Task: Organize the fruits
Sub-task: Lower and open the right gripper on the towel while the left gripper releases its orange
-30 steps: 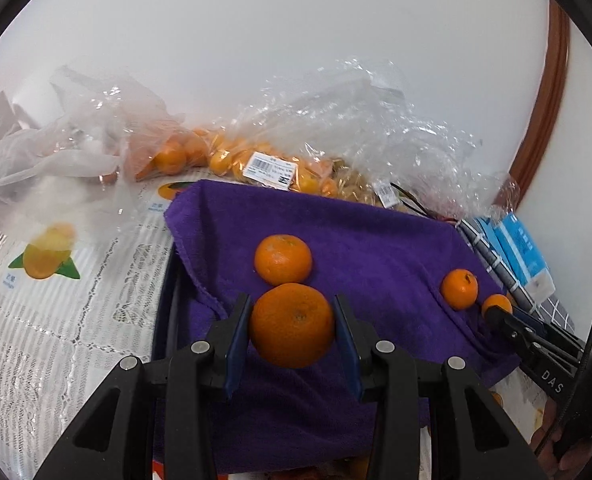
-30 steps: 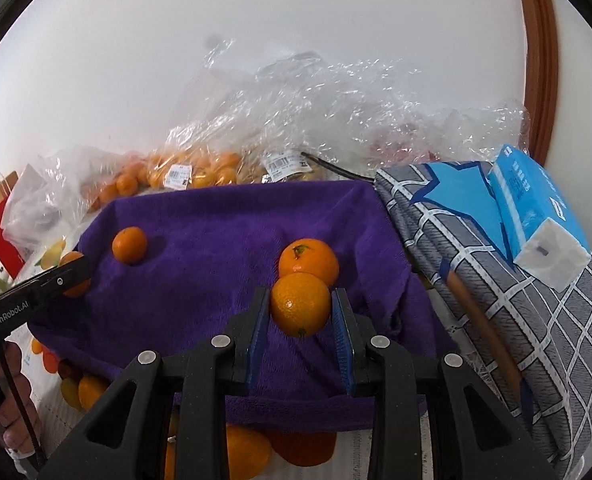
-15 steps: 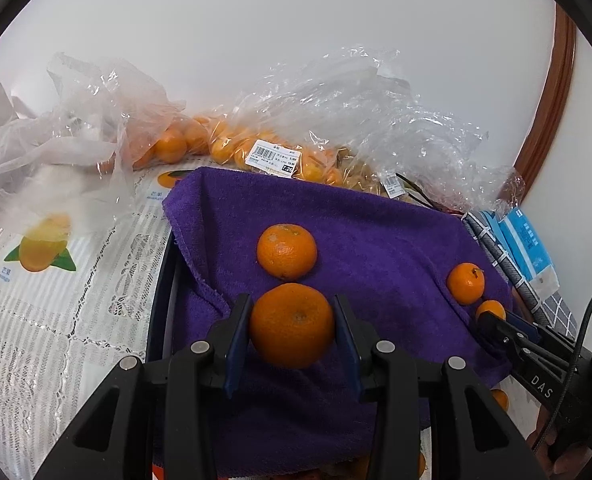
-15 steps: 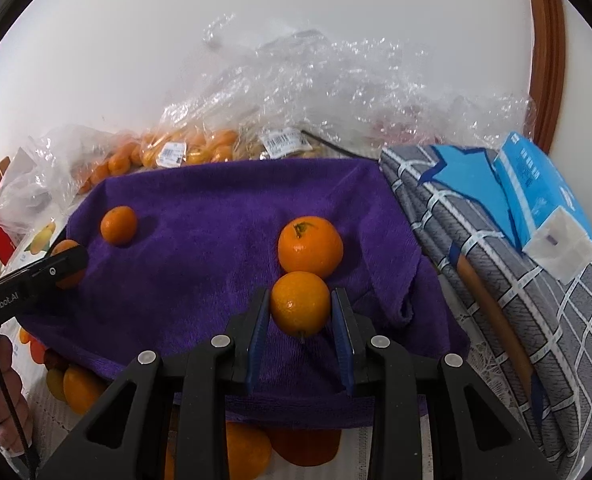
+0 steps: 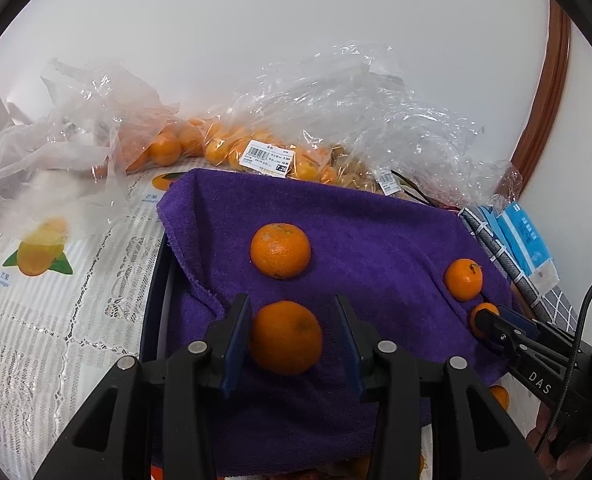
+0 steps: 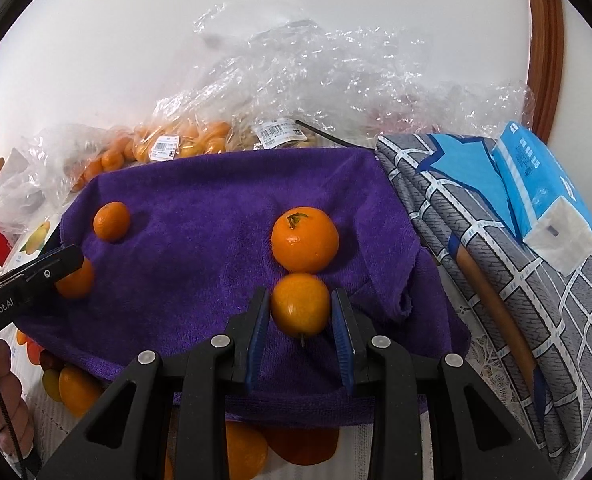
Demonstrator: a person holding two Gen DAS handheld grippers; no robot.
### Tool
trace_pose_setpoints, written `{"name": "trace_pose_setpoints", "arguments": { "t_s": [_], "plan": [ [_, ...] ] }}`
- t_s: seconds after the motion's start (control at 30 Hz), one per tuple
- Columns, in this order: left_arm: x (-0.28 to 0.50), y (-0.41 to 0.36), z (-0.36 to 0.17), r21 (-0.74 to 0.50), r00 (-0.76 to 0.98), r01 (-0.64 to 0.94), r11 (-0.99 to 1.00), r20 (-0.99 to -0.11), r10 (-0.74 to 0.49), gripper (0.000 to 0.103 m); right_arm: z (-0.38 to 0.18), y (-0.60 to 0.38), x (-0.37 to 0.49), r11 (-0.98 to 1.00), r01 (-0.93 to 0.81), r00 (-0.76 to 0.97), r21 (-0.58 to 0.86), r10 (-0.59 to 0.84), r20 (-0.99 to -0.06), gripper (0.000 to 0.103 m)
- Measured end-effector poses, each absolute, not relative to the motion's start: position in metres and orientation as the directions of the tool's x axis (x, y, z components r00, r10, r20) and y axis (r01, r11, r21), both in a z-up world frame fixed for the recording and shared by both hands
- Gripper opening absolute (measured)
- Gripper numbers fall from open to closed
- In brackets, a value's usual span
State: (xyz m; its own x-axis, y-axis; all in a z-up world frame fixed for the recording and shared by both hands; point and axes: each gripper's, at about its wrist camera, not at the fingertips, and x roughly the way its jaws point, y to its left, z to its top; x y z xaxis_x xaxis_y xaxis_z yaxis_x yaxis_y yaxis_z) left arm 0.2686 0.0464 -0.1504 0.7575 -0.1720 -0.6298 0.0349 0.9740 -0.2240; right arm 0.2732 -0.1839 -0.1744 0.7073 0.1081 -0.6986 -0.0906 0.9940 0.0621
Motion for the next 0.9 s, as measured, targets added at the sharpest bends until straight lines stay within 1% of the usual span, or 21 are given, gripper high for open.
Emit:
{"name": "trace_pose_setpoints", "arguments": {
  "t_s": [0.1, 0.2, 0.47, 0.77, 0.9],
  "plan": [
    [0.268, 0.046, -0.149, -0.226, 0.762, 0.045, 0.973, -0.622, -0.179, 0.044, -0.171, -0.184, 0.27, 0.994, -0.093, 0.719, 0.063, 0.111, -0.686, 0.047],
    [0.265, 0.045, -0.147, -0.225, 0.773, 0.053, 0.973, -0.608, -0.183, 0.044, -0.167, -0.185, 0.266, 0.995, -0.077, 0.737, 0.063, 0.099, -0.669, 0.054],
    [0.257, 0.043, -0.141, -0.203, 0.811, 0.051, 0.978, -0.563, -0.159, 0.044, -0.161, -0.18, 0.254, 0.997, -0.074, 0.771, 0.026, 0.074, -0.633, 0.055],
    [0.249, 0.054, -0.136, -0.231, 0.842, 0.018, 0.973, -0.52, -0.14, 0.044, -0.153, -0.179, 0.241, 0.999, -0.037, 0.797, -0.034, 0.009, -0.605, 0.055],
    [0.249, 0.06, -0.137, -0.261, 0.831, 0.028, 0.965, -0.53, -0.167, 0.044, -0.147, -0.185, 0.225, 0.999, -0.048, 0.792, 0.012, 0.045, -0.609, 0.055]
  ]
}}
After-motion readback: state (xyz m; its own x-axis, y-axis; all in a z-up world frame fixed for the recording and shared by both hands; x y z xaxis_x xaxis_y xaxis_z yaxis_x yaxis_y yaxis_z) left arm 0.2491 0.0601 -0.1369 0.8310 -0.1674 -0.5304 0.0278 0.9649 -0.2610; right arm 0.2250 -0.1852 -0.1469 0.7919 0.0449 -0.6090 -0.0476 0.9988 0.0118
